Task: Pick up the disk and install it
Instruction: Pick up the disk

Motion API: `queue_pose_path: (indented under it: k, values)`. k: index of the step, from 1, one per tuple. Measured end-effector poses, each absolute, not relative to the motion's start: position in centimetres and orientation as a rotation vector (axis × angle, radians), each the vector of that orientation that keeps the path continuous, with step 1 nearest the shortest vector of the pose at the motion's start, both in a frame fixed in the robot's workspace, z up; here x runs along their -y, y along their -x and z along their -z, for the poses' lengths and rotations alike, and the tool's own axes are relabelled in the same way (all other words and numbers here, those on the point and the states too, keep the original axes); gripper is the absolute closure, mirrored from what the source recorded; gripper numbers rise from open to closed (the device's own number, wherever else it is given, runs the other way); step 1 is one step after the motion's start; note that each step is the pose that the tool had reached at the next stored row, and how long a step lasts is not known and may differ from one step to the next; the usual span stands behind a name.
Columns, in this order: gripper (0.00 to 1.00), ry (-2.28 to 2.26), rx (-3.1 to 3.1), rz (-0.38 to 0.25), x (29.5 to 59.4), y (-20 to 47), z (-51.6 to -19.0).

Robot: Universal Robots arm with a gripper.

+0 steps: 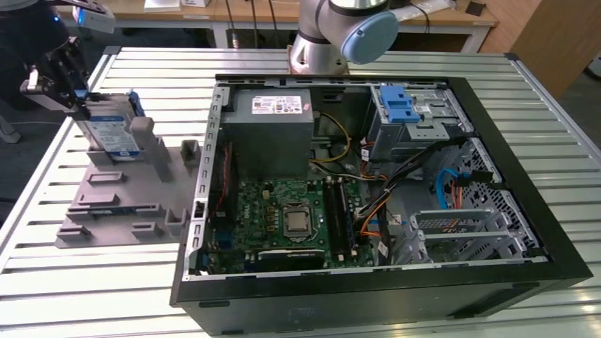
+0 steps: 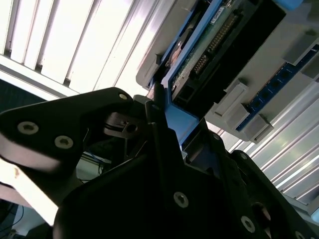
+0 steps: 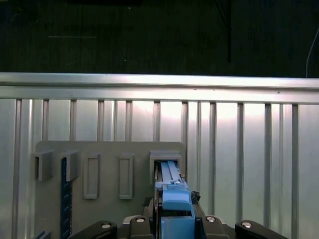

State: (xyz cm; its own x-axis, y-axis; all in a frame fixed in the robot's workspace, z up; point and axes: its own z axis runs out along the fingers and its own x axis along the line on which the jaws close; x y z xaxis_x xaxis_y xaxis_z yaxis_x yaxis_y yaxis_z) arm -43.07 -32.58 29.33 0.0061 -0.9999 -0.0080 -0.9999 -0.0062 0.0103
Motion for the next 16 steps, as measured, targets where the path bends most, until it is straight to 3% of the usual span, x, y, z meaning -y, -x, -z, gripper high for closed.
queue_pose_path:
  k: [16]
  values:
    - [0.63, -2.227, 2.213, 0.020, 32.58, 43.06, -30.39]
